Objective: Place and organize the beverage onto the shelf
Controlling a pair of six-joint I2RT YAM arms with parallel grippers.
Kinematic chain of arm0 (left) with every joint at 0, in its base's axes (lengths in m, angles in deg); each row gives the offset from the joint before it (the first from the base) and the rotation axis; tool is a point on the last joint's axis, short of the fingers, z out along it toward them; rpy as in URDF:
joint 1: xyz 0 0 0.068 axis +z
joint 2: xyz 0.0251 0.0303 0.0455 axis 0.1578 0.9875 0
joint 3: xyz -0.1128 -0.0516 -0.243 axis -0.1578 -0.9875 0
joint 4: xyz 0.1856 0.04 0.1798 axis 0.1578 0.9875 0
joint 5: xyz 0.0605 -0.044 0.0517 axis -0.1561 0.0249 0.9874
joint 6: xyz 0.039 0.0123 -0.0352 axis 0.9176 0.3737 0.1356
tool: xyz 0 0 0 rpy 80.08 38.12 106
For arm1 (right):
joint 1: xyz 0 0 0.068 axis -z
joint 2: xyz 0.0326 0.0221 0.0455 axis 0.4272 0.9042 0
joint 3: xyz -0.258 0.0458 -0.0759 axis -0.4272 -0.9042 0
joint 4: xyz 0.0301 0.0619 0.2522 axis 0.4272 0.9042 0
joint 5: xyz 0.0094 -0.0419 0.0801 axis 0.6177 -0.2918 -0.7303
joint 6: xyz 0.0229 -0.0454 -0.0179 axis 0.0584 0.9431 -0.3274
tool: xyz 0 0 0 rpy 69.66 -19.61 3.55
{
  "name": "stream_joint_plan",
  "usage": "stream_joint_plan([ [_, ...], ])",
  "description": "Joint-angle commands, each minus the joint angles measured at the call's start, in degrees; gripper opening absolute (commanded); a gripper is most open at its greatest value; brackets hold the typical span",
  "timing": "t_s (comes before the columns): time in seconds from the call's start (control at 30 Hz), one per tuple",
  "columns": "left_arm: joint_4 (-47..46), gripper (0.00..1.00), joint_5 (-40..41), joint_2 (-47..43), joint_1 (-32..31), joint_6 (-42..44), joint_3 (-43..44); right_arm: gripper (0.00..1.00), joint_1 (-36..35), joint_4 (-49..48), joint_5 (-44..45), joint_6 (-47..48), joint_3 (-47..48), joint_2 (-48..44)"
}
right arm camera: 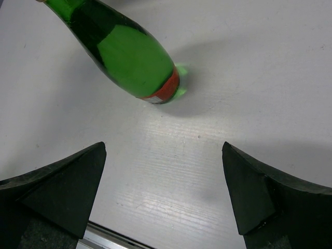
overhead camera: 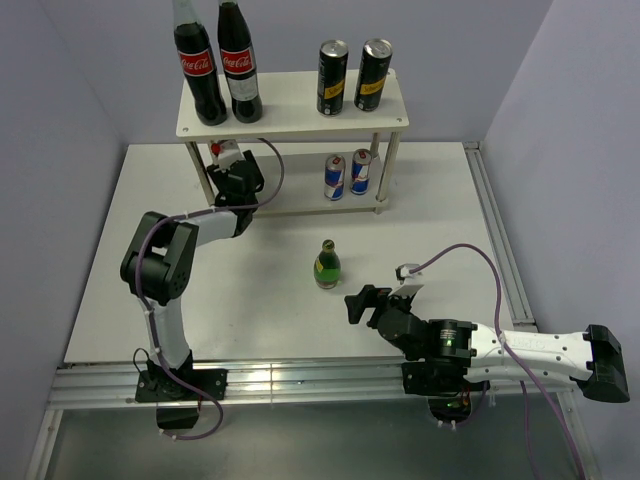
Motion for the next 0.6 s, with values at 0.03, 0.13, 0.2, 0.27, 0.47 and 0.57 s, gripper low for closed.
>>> stream_joint_plan([
  [0.03,-2.2,0.02,1.6,0.4,0.6,-0.4,3.5,1.0,-0.4,-1.7,1.4,0.4,0.2,0.2],
  [0.13,3.7,0.17,0.2,1.4,1.3,-2.0,6.4,1.0,-0.3,-1.8,1.3,0.4,0.1,0.2],
  [0.2,3.5,0.5,-0.4,1.6,1.5,-2.1,6.3,1.0,-0.4,-1.8,1.3,0.4,0.1,0.2],
  [0.27,2.8,0.66,-1.4,1.2,1.6,-2.0,5.4,1.0,-0.3,-1.7,1.3,0.4,0.1,0.2],
  [0.47,4.6,0.93,-2.2,0.4,1.6,-2.3,5.5,1.0,-0.4,-1.5,1.5,0.2,0.1,0.0],
  [0.57,5.0,0.99,-2.8,-0.4,1.6,-2.6,4.8,1.0,-0.4,-1.6,1.6,0.3,0.1,0.2],
])
